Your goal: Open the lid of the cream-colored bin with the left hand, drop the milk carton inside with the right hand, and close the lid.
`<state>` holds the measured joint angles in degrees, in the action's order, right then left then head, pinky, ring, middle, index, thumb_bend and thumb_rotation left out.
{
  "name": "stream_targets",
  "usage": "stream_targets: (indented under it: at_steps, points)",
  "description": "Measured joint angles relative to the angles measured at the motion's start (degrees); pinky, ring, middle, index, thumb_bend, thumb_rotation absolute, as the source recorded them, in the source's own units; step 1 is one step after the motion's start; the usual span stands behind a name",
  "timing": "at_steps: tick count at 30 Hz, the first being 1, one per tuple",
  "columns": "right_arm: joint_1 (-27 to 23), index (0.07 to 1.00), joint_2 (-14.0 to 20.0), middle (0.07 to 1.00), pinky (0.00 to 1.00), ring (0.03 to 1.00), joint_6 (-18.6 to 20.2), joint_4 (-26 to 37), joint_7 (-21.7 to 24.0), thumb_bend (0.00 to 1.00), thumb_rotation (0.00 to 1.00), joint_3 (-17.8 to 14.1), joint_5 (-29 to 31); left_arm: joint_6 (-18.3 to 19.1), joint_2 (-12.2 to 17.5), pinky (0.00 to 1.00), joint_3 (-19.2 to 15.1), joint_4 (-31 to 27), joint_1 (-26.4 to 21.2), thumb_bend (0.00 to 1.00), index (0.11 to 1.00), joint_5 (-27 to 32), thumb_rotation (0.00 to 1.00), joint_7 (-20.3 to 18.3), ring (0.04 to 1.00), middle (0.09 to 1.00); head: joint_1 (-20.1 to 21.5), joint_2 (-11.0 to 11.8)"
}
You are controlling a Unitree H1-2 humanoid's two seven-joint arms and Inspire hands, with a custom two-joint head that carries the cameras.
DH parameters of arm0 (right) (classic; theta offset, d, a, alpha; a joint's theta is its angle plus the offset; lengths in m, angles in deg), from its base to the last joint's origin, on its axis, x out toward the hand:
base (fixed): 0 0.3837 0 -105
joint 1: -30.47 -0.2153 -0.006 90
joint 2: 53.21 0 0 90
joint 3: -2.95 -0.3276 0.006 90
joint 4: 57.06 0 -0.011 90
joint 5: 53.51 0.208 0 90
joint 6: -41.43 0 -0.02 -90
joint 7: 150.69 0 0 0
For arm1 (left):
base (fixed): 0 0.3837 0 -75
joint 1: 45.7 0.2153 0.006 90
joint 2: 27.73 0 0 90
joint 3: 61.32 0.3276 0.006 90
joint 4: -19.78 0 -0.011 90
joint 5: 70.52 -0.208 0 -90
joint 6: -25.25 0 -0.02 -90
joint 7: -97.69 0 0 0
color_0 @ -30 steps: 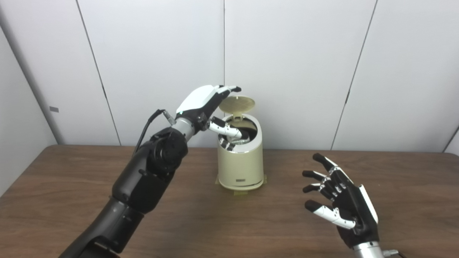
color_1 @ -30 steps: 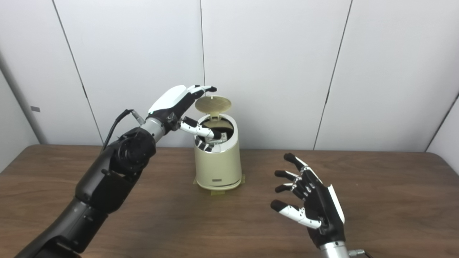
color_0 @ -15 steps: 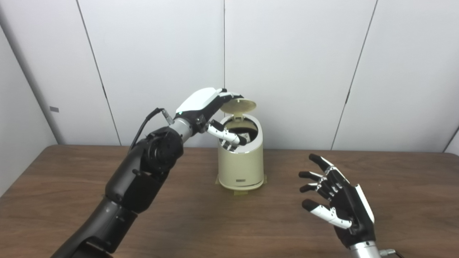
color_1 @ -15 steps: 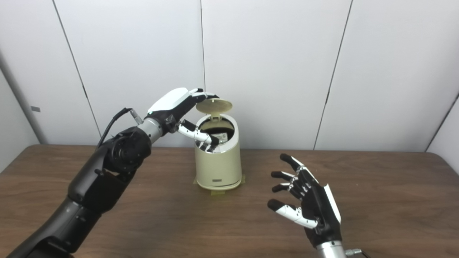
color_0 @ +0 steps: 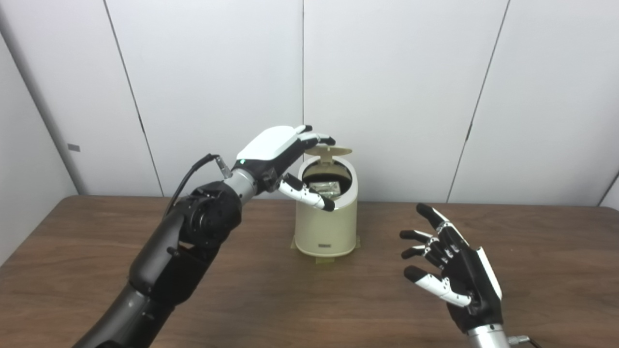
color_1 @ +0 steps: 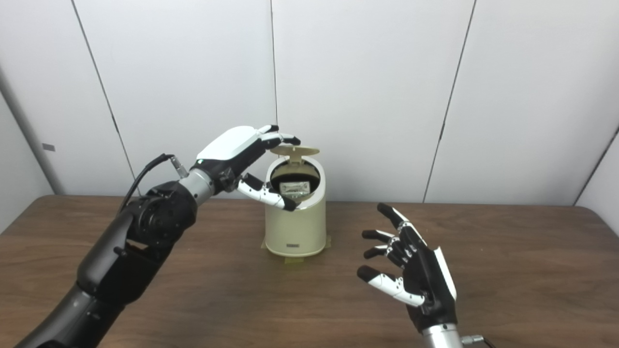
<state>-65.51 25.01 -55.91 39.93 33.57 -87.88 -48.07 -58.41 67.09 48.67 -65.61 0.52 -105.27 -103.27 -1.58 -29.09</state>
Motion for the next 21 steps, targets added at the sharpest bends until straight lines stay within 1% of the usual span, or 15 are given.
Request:
stream_targets:
  at_steps: [7, 10, 13, 19, 21]
  points:
    - [-0.01, 0.889, -0.04, 0.919, 0.52, 0.712, -1.28, -1.85, 0.16, 0.78, 0.32, -0.62, 0.97, 0.00, 0.00, 1.00, -0.05, -0.85, 0.68, 1.00, 0.869, 0.03, 0.41, -0.50, 1.000, 0.887, 0.09, -0.27]
    - [-0.03, 0.887, -0.13, 0.919, 0.52, 0.713, -2.01, -1.89, 0.23, 0.77, 0.32, -0.73, 1.28, -0.06, 0.00, 1.00, 0.04, -0.84, 0.78, 1.00, 0.868, -0.21, 0.40, -0.58, 1.000, 0.884, 0.09, -0.35]
    - [-0.08, 0.884, -0.22, 0.920, 0.53, 0.723, -2.11, -1.91, 0.37, 0.78, 0.30, -0.73, 2.49, -0.08, 0.00, 1.00, 0.20, -0.84, 0.99, 1.00, 0.867, -1.00, 0.37, -0.89, 1.000, 0.886, 0.18, -0.44]
    - [-0.08, 0.882, -0.25, 0.907, 0.52, 0.716, -2.11, -1.90, 0.31, 0.78, 0.29, -0.73, 2.85, -0.47, 0.01, 1.00, 0.37, -0.84, 1.87, 1.00, 0.865, -1.29, 0.38, -1.66, 1.000, 0.870, 0.44, -0.70]
    - [-0.08, 0.876, -0.36, 0.902, 0.51, 0.712, -2.07, -1.88, 0.26, 0.80, 0.29, -0.73, 2.87, -0.76, 0.02, 1.00, 0.54, -0.84, 1.91, 1.00, 0.851, -1.60, 0.38, -1.70, 1.000, 0.856, 0.44, -0.79]
